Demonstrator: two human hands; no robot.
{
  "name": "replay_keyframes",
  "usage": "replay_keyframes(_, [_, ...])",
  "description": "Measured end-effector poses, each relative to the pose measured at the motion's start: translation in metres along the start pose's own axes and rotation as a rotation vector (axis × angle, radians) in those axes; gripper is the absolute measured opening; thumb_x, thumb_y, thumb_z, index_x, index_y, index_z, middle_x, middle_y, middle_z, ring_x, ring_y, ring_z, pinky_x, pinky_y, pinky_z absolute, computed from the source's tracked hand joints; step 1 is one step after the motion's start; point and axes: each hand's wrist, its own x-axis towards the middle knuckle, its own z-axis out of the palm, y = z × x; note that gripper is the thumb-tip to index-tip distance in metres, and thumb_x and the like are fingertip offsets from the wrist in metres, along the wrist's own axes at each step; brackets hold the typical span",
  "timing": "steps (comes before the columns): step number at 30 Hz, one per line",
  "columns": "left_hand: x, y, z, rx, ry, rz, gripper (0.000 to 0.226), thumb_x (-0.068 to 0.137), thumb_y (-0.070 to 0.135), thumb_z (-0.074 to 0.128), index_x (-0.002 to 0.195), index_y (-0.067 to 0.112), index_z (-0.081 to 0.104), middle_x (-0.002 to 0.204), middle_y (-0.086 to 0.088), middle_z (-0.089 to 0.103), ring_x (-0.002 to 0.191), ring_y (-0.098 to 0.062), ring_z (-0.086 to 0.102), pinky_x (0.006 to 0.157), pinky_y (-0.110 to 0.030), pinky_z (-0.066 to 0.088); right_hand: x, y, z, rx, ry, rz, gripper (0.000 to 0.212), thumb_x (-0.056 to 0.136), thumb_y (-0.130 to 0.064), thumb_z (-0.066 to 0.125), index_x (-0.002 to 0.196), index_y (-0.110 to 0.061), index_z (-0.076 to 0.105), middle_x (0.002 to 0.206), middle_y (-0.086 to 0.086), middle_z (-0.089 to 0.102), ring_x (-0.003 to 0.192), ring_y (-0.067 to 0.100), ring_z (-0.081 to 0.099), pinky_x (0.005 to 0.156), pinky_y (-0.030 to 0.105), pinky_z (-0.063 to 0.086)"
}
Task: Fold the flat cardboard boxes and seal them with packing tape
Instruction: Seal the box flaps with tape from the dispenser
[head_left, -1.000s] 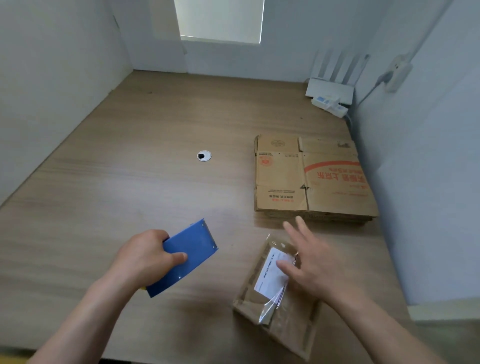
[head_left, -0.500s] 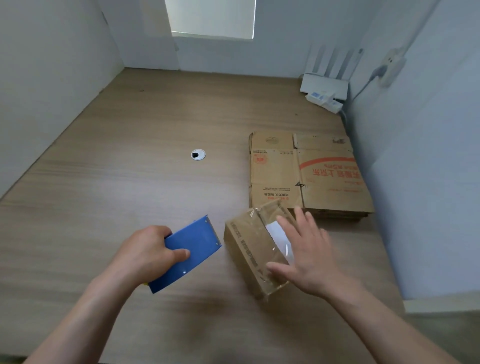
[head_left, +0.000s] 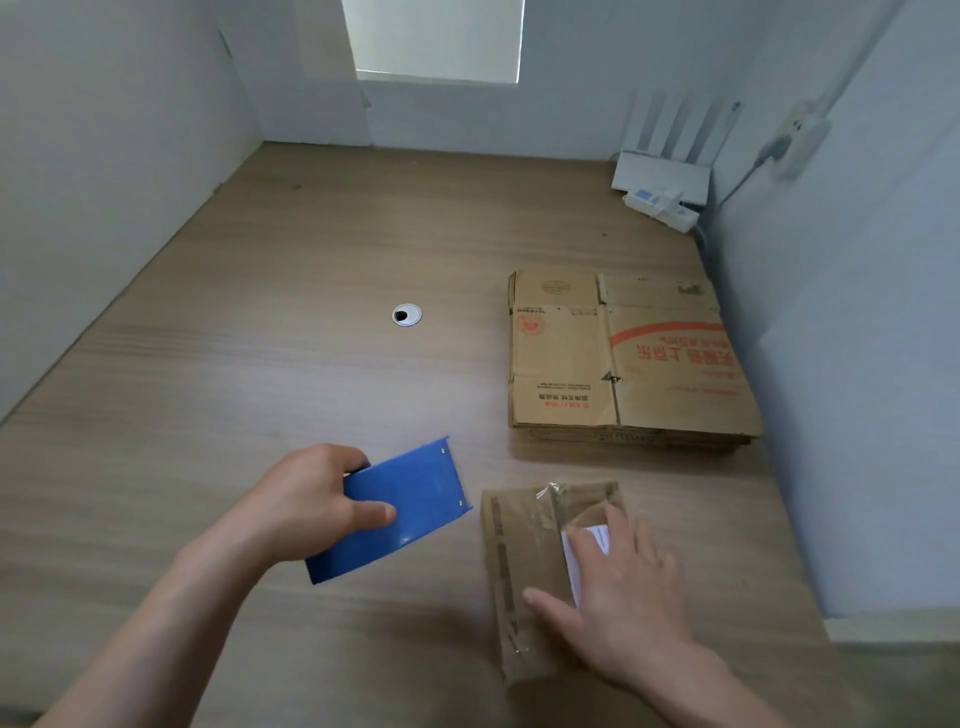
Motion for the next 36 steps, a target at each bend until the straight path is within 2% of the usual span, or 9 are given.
replay_keyframes(3, [-0.002, 0.008, -0.005, 0.0, -0.104, 0.098, 0.018, 0.074, 0.036, 0.08, 0.083, 0.026, 0.068, 0.079, 0.005, 0.068, 0.073, -0.012, 0.064, 0.063, -0.032, 0.05, 0.013, -0.002, -0.027, 0.494, 0.245, -0.116, 0.058, 0.086, -0.063, 0.049, 0.135, -0.032, 0.054, 0.146, -0.006, 0.043, 0.138, 0.015, 0.039, 0.11, 0.039, 0.038])
replay_keyframes(6, [-0.005, 0.021, -0.012, -0.066, -0.174, 0.197, 0.023, 0.065, 0.04, 0.077, 0.083, 0.028, 0.07, 0.079, 0.005, 0.068, 0.073, -0.014, 0.064, 0.063, -0.031, 0.049, 0.022, -0.01, -0.052, 1.163, 0.013, -0.168, 0.045, 0.089, -0.031, 0.064, 0.133, -0.034, 0.055, 0.126, -0.011, 0.063, 0.119, 0.01, 0.059, 0.091, 0.026, 0.052])
replay_keyframes(9, [-0.008, 0.032, -0.018, -0.112, -0.206, 0.27, 0.031, 0.058, 0.043, 0.073, 0.084, 0.026, 0.07, 0.08, 0.003, 0.068, 0.075, -0.018, 0.063, 0.063, -0.032, 0.048, 0.027, -0.014, -0.056, 1.358, -0.202, -0.234, 0.048, 0.083, -0.027, 0.057, 0.13, -0.028, 0.063, 0.117, -0.006, 0.071, 0.11, 0.015, 0.065, 0.082, 0.031, 0.052])
replay_keyframes(14, [-0.008, 0.038, -0.022, -0.141, -0.215, 0.334, 0.037, 0.056, 0.044, 0.074, 0.088, 0.027, 0.071, 0.081, 0.002, 0.068, 0.077, -0.021, 0.063, 0.064, -0.034, 0.047, 0.027, -0.015, -0.05, 1.624, -0.242, -0.248, 0.043, 0.081, -0.017, 0.055, 0.12, -0.012, 0.072, 0.115, 0.012, 0.073, 0.097, 0.024, 0.066, 0.076, 0.038, 0.053])
replay_keyframes(20, [-0.008, 0.042, -0.016, -0.173, -0.237, 0.371, 0.034, 0.055, 0.046, 0.074, 0.087, 0.035, 0.07, 0.08, 0.004, 0.068, 0.076, -0.019, 0.063, 0.065, -0.032, 0.047, 0.022, -0.01, -0.044, 1.587, -0.194, -0.113, 0.036, 0.092, -0.005, 0.067, 0.127, -0.012, 0.064, 0.105, 0.021, 0.072, 0.092, 0.029, 0.071, 0.08, 0.043, 0.06])
replay_keyframes(22, [-0.008, 0.044, -0.013, -0.184, -0.248, 0.391, 0.032, 0.057, 0.044, 0.074, 0.087, 0.035, 0.07, 0.08, 0.003, 0.068, 0.074, -0.017, 0.063, 0.064, -0.03, 0.046, 0.02, -0.009, -0.043, 1.535, -0.18, -0.055, 0.026, 0.091, -0.005, 0.068, 0.117, -0.009, 0.069, 0.097, 0.015, 0.075, 0.087, 0.027, 0.073, 0.081, 0.045, 0.061])
replay_keyframes(25, [-0.006, 0.044, -0.009, -0.205, -0.26, 0.403, 0.031, 0.058, 0.041, 0.075, 0.087, 0.033, 0.071, 0.08, 0.001, 0.068, 0.073, -0.016, 0.062, 0.063, -0.028, 0.045, 0.016, -0.006, -0.041, 1.505, -0.181, -0.033, 0.003, 0.091, -0.007, 0.069, 0.089, -0.006, 0.072, 0.079, 0.009, 0.073, 0.067, 0.016, 0.067, 0.063, 0.032, 0.055])
replay_keyframes(32, [0.008, 0.039, 0.001, -0.269, -0.299, 0.387, 0.034, 0.056, 0.05, 0.075, 0.082, 0.03, 0.07, 0.071, 0.005, 0.063, 0.064, -0.007, 0.056, 0.059, -0.023, 0.039, 0.021, 0.022, -0.055, 1.389, -0.082, -0.089, 0.011, 0.088, -0.003, 0.07, 0.078, -0.004, 0.071, 0.07, 0.011, 0.069, 0.057, 0.014, 0.059, 0.053, 0.026, 0.048])
replay_keyframes(36, [0.03, 0.017, -0.015, -0.3, -0.246, 0.279, 0.039, 0.053, 0.053, 0.076, 0.08, 0.026, 0.071, 0.07, 0.004, 0.064, 0.065, -0.012, 0.058, 0.063, -0.029, 0.039, 0.051, 0.064, -0.061, 1.382, 0.083, 0.08, 0.012, 0.088, 0.0, 0.07, 0.076, 0.0, 0.069, 0.061, 0.01, 0.063, 0.052, 0.015, 0.053, 0.049, 0.026, 0.044])
